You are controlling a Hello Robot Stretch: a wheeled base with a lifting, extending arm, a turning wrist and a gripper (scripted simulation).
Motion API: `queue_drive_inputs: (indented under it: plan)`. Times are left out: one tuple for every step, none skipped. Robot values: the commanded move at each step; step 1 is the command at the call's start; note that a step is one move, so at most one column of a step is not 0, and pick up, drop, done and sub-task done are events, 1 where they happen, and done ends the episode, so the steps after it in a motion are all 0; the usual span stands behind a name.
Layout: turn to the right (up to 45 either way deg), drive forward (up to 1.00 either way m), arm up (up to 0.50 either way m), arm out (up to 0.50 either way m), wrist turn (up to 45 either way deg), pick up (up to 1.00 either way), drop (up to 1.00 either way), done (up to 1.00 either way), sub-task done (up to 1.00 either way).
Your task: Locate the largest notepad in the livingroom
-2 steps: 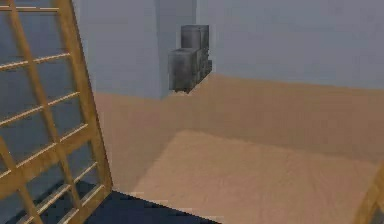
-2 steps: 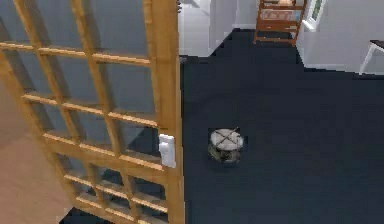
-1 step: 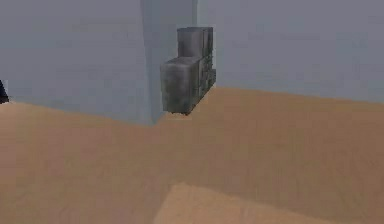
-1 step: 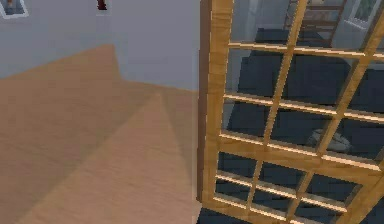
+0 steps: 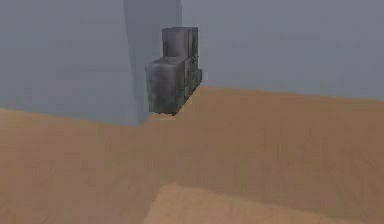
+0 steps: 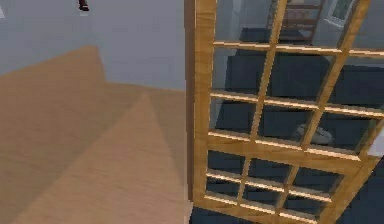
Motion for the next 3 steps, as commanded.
queue_drive_inputs:
  plan:
    - [0.0, 0.4, 0.0, 0.0, 0.0, 0.0, 0.0, 0.0, 0.0]
    - [-33.0, 0.0, 0.0, 0.0, 0.0, 0.0, 0.0, 0.0, 0.0]
    - [0.0, 0.55, 0.0, 0.0, 0.0, 0.0, 0.0, 0.0, 0.0]
